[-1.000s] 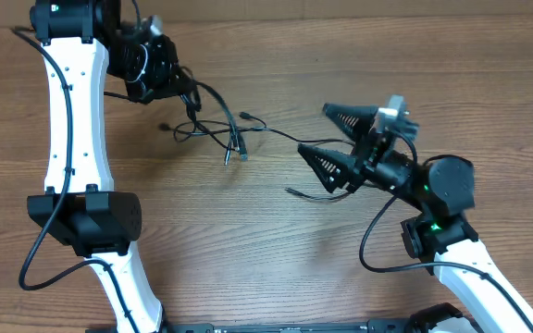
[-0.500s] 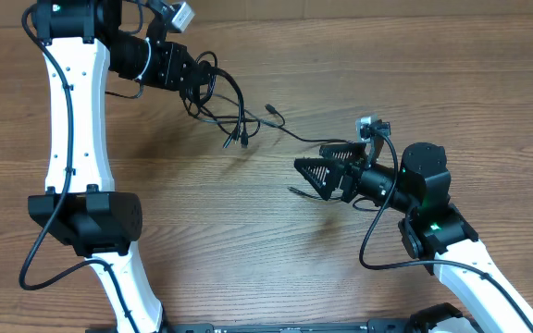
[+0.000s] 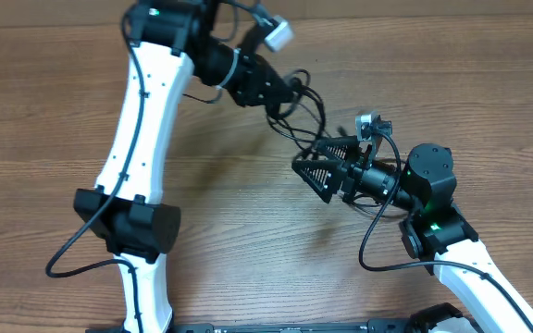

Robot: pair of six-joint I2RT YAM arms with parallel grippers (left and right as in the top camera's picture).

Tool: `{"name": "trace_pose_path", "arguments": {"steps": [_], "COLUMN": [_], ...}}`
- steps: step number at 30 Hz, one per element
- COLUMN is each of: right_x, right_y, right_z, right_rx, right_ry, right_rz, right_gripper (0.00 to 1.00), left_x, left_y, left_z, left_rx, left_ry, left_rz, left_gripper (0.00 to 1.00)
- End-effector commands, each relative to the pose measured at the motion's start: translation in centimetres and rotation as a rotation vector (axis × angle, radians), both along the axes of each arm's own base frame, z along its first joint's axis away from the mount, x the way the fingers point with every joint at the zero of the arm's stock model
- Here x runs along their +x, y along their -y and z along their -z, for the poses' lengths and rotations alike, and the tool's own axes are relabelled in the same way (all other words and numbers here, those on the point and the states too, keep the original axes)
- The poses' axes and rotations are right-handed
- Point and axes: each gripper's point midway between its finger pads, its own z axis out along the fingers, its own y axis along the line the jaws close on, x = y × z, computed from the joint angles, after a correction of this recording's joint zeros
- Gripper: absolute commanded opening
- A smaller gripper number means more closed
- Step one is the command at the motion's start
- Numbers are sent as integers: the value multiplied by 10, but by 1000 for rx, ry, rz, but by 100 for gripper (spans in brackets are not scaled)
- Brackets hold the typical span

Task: Untangle cables

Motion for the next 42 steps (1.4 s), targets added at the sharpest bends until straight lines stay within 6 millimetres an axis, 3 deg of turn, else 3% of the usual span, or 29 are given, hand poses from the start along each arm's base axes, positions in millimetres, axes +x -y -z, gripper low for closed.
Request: {"name": "trace_pose_path", "arguments": {"steps": [1, 9, 16, 20, 23, 27, 32, 36, 42], "right_x": [-4, -2, 28, 56, 65, 80, 96, 100, 103], "right_y": [-2, -2, 16, 34, 39, 52, 82, 105, 131], "right_z": [-9, -15, 6, 15, 19, 43, 76, 89, 97], "right_rx": [-6, -14, -161, -257, -328, -419, -463, -482, -494], "right_ry": [62, 125, 204, 260, 333, 321, 206, 137, 84], "right_rz": [-35, -26, 143, 297, 324, 367, 423, 472, 528], "right_gripper": [100, 100, 100, 100, 100, 100, 100, 100, 100], "left_x": [-9, -21, -48, -54, -56, -60, -60, -54, -25], "left_y": [16, 31, 41, 40, 41, 42, 42, 37, 2], "left_z": [-14, -20, -61, -61, -68, -85, -88, -83, -75], "left_rx": [-53, -87, -325, -314, -351, -439, -453, -433, -400], "left_ry": [37, -29, -192, -263, -292, -329, -347, -336, -298], "left_rz": [50, 60, 133, 116, 121, 146, 144, 122, 8], "left_gripper": [4, 4, 4, 4, 4, 4, 4, 4, 4]}}
